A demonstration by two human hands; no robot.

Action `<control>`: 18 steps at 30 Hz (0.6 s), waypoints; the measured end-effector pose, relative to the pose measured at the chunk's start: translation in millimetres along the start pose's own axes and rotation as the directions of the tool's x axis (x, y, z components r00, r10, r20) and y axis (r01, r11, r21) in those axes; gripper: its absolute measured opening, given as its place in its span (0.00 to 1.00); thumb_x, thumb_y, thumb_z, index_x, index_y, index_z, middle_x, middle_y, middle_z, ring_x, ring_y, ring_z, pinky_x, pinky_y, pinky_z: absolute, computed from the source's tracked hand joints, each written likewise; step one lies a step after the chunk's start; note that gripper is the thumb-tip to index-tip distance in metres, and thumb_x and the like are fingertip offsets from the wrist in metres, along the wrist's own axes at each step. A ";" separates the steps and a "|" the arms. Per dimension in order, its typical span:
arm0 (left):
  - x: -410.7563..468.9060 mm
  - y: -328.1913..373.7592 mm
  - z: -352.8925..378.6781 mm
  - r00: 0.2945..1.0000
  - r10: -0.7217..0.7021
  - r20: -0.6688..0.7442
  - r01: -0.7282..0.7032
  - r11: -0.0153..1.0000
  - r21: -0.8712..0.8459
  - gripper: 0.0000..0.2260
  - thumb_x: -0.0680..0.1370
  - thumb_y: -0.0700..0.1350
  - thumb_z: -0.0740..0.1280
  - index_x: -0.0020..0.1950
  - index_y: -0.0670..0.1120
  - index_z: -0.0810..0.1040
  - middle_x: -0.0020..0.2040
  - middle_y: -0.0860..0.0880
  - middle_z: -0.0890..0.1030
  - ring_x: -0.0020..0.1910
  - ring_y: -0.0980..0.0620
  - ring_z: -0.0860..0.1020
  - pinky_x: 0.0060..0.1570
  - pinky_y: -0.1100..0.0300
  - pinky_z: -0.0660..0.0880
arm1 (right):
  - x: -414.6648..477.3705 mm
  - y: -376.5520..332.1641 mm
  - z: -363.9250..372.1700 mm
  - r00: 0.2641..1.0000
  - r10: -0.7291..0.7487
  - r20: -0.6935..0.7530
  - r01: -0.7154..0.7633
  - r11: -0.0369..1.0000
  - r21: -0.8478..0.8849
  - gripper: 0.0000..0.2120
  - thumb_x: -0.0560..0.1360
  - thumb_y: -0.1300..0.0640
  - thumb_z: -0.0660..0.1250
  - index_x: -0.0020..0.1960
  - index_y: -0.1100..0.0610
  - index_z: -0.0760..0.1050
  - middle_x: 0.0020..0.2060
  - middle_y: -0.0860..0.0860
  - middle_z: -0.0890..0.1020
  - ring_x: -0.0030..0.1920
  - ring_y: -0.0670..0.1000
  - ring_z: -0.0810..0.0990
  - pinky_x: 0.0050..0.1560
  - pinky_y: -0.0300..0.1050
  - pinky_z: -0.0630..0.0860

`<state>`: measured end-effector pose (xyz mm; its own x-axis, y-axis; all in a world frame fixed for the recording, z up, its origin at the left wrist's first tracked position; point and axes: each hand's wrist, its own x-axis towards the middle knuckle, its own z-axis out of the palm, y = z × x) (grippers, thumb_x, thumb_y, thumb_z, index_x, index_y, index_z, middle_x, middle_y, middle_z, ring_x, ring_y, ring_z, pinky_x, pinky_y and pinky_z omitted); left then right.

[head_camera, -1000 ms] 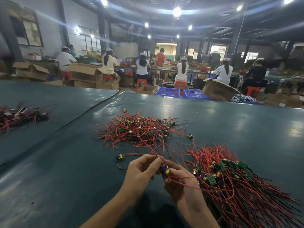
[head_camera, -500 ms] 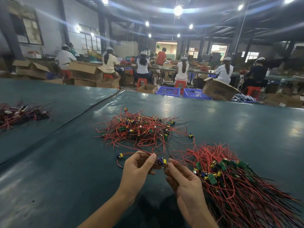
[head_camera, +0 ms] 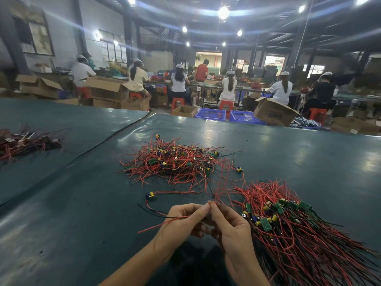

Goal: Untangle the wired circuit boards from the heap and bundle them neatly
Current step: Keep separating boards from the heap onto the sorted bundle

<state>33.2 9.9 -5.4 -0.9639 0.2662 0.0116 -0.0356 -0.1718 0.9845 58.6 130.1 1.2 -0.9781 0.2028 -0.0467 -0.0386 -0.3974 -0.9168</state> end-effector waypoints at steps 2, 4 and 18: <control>-1.0 0.1 1.6 0.999 -0.028 0.043 0.027 1.000 0.010 0.13 0.70 0.54 0.71 0.43 0.44 0.85 0.41 0.43 0.84 0.37 0.50 0.82 0.37 0.62 0.76 | 1.1 1.5 -1.0 0.999 -0.022 -0.036 0.021 0.999 -0.029 0.07 0.72 0.63 0.71 0.37 0.59 0.84 0.35 0.59 0.85 0.33 0.52 0.84 0.31 0.44 0.82; -0.8 -0.7 2.7 0.999 -0.021 0.037 0.021 1.000 0.019 0.13 0.68 0.54 0.72 0.41 0.45 0.86 0.39 0.44 0.84 0.35 0.51 0.81 0.35 0.62 0.76 | 0.8 1.7 -0.8 0.996 -0.058 -0.061 0.054 0.996 -0.072 0.06 0.74 0.63 0.70 0.39 0.61 0.83 0.32 0.56 0.84 0.30 0.49 0.83 0.28 0.39 0.79; 1.8 -4.0 1.2 0.992 0.108 0.065 -0.114 0.988 0.106 0.06 0.75 0.42 0.69 0.45 0.40 0.82 0.36 0.44 0.84 0.32 0.51 0.81 0.35 0.62 0.77 | 22.9 1.5 -9.6 0.956 0.100 -0.276 -0.116 0.992 -0.042 0.06 0.76 0.58 0.70 0.43 0.59 0.84 0.29 0.52 0.80 0.31 0.50 0.77 0.32 0.45 0.76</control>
<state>31.9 12.2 -9.2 -0.9429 0.3072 0.1287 0.1026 -0.0999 0.9897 38.1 142.8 -5.1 -0.8822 0.4015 -0.2459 0.0835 -0.3806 -0.9210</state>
